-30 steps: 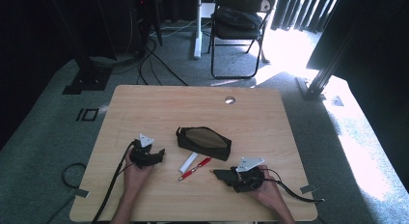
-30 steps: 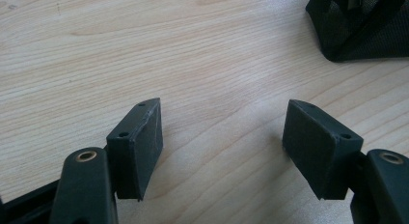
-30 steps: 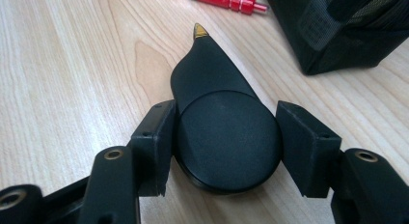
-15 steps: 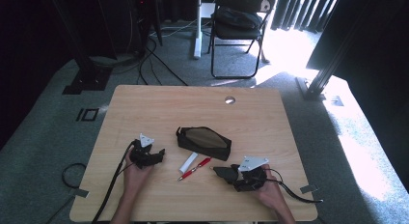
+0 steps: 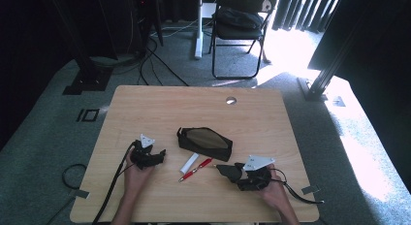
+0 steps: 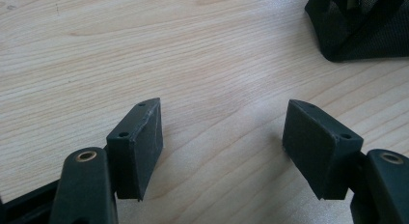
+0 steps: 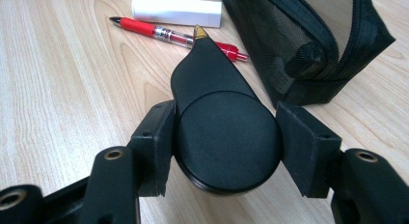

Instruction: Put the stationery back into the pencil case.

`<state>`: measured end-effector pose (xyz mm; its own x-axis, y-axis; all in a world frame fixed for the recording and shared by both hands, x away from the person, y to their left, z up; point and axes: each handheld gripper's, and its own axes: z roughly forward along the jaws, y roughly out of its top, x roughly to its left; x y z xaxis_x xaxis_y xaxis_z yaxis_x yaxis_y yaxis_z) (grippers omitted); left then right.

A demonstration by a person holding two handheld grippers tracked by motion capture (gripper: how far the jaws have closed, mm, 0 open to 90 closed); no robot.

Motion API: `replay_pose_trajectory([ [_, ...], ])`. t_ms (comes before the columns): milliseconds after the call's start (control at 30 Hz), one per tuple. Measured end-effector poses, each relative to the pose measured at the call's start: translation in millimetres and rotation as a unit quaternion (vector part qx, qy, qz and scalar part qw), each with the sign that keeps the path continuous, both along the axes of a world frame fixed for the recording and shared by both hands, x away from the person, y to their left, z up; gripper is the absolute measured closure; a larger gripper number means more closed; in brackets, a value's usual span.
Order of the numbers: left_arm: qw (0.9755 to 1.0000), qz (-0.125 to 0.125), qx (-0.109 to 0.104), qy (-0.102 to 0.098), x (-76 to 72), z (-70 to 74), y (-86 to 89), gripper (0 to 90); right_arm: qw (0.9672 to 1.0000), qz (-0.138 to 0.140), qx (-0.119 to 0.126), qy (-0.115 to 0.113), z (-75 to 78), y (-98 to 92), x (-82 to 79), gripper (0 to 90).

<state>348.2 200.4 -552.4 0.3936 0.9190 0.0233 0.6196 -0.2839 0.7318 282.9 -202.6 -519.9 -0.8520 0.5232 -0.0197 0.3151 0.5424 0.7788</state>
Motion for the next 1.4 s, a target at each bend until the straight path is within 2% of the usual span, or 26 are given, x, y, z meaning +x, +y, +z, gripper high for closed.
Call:
replay_pose_trajectory([
  [567,1.0,0.0,0.0,0.0,0.0,0.0,0.0,31.0,0.9998,-0.004,0.002,-0.018,13.2,-1.8,-4.5,41.2],
  [1400,1.0,0.0,0.001,0.001,0.3,0.0,-0.1,29.6,0.9993,-0.017,0.009,-0.031,29.2,-6.6,-6.4,41.2],
])
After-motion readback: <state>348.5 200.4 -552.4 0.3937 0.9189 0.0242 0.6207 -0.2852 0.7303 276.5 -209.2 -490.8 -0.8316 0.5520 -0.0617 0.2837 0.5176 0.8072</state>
